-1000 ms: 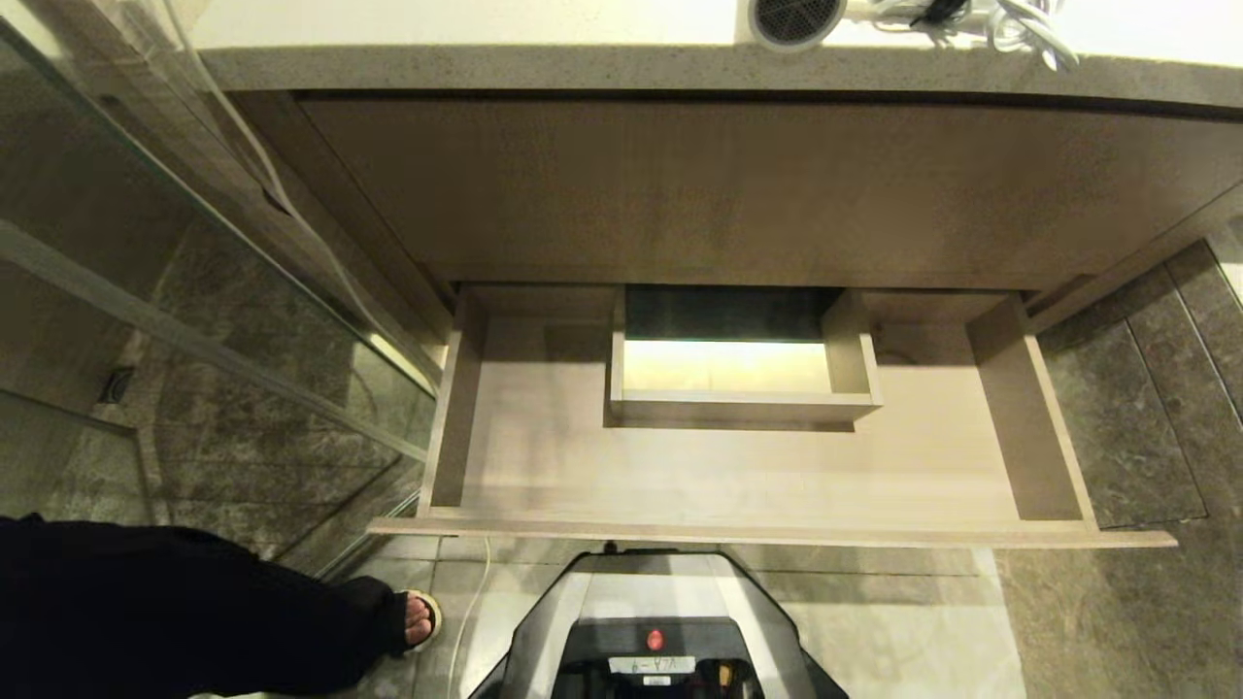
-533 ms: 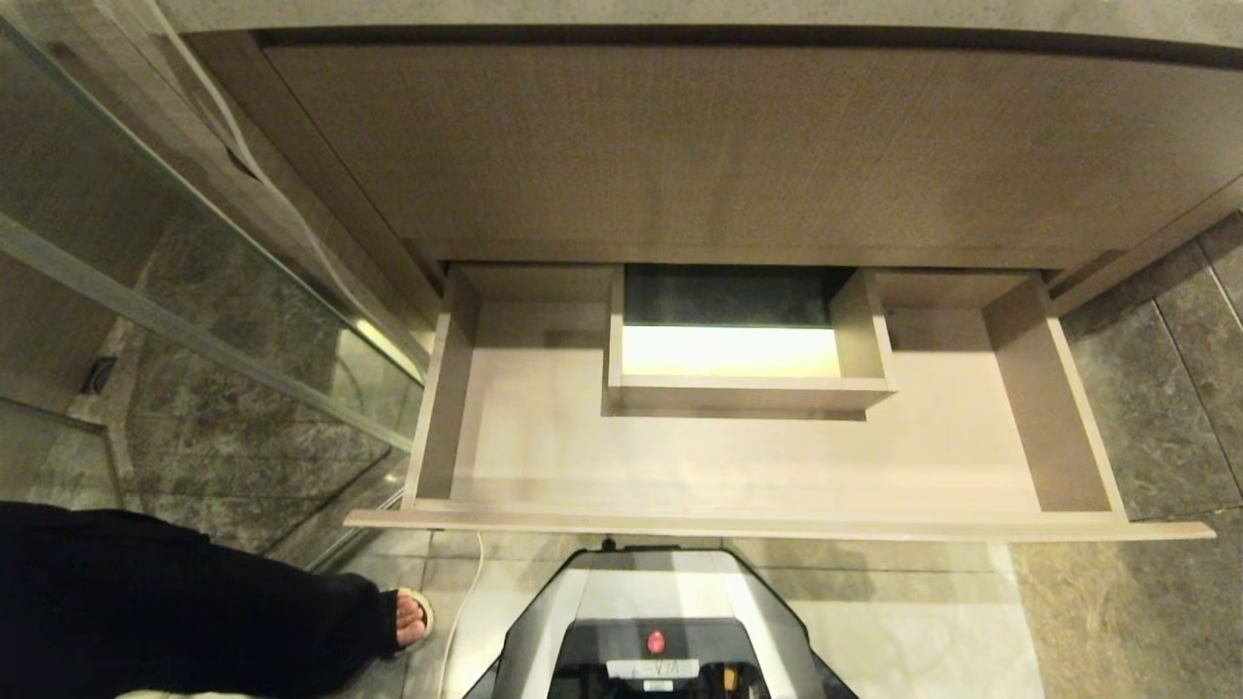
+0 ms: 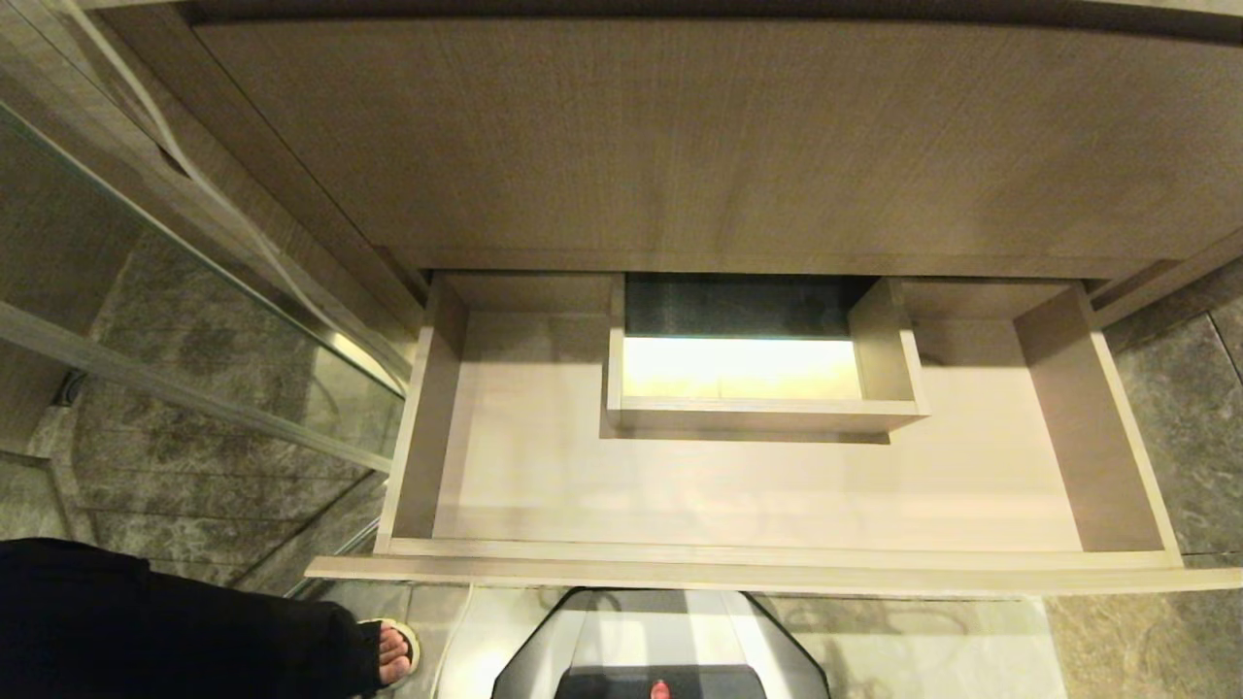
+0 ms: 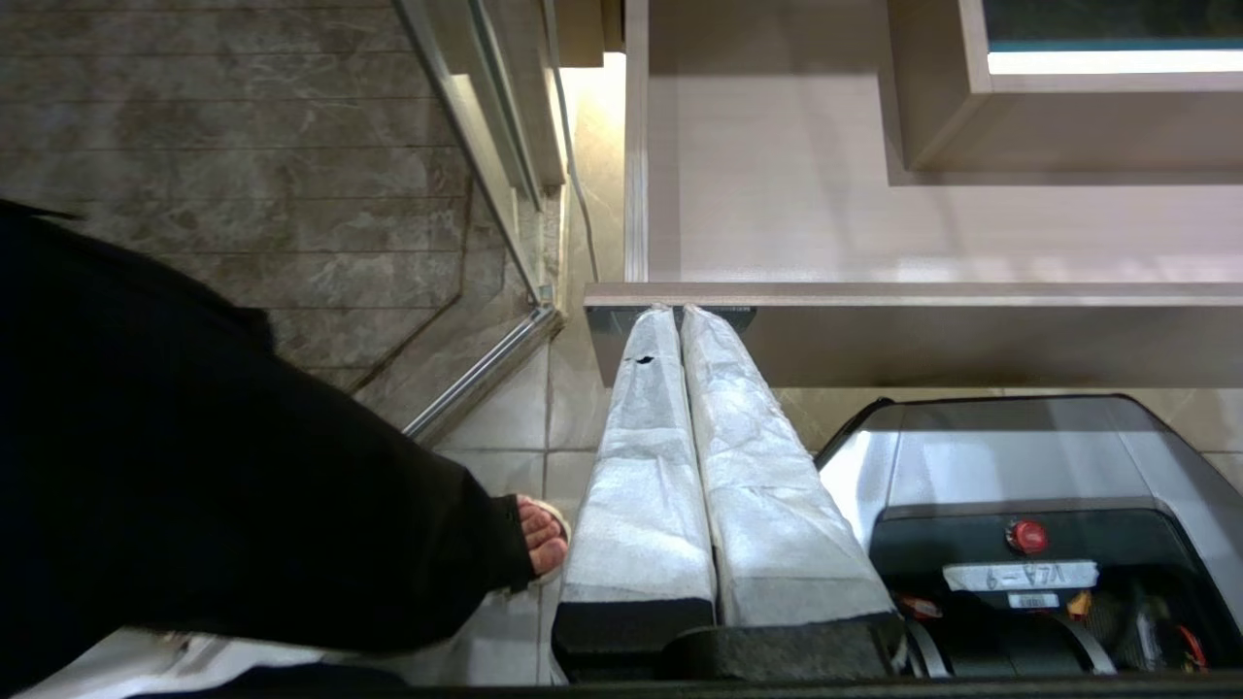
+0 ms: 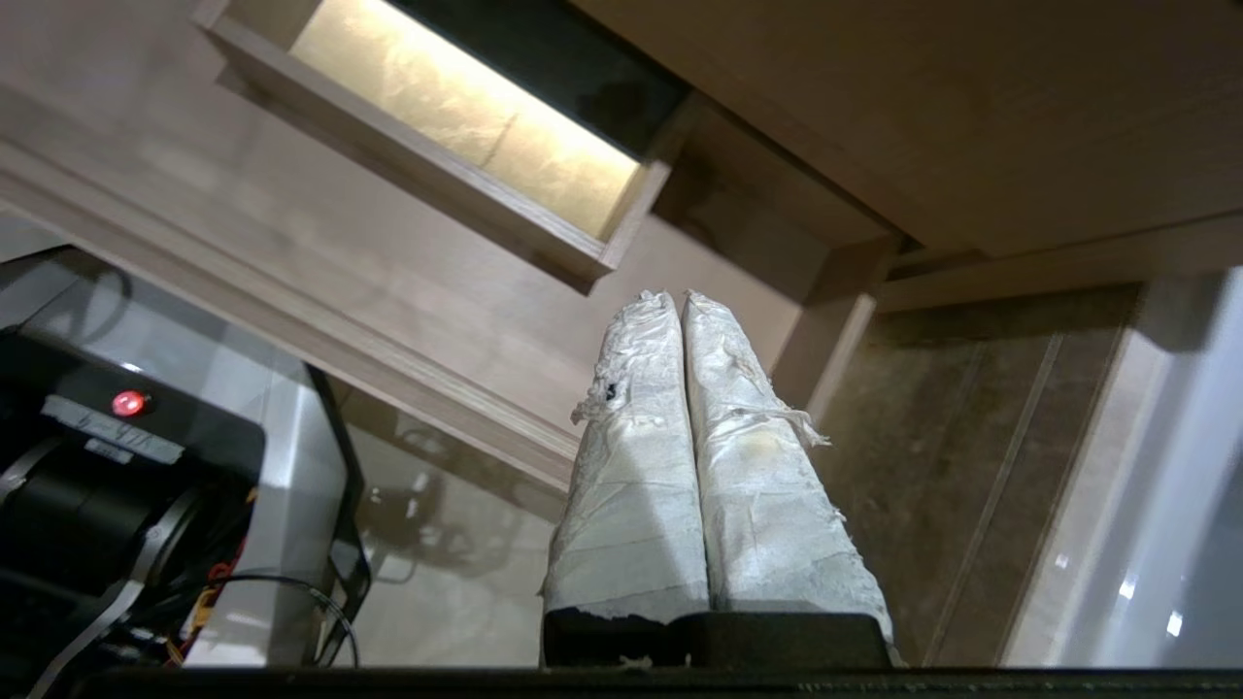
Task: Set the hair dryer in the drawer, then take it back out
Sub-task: Close the drawer
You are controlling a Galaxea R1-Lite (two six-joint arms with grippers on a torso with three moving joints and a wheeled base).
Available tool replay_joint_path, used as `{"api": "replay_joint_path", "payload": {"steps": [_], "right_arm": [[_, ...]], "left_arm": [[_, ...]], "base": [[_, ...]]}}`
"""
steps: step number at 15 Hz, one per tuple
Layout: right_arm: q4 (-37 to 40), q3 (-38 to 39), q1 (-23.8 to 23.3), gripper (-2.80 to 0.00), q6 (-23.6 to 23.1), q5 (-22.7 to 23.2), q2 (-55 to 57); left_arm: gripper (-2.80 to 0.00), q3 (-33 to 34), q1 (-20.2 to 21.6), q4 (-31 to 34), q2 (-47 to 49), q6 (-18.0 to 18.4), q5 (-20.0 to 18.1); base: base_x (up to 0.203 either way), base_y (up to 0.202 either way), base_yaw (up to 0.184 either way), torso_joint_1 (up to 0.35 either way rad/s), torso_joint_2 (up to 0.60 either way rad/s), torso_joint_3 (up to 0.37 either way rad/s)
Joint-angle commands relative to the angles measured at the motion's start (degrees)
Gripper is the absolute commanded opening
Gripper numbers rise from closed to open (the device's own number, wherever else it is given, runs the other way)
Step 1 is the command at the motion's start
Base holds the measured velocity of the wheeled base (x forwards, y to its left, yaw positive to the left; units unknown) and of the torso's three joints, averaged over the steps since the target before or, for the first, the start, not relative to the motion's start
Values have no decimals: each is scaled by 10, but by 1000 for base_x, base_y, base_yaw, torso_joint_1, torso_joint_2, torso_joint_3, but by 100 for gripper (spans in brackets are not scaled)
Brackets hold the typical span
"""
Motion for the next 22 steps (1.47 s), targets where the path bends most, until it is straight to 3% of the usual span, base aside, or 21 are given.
{"api": "replay_joint_path", "payload": {"steps": [1, 22], "right_arm": [[1, 5, 0, -280, -2, 0, 0], [-42, 48, -1, -280, -2, 0, -4]], "left_arm": [[-280, 0, 0, -1, 0, 0, 0], [-280, 1, 0, -1, 0, 0, 0]], "base": [[0, 0, 0, 4, 358, 379], [0, 0, 0, -45, 357, 314]]}}
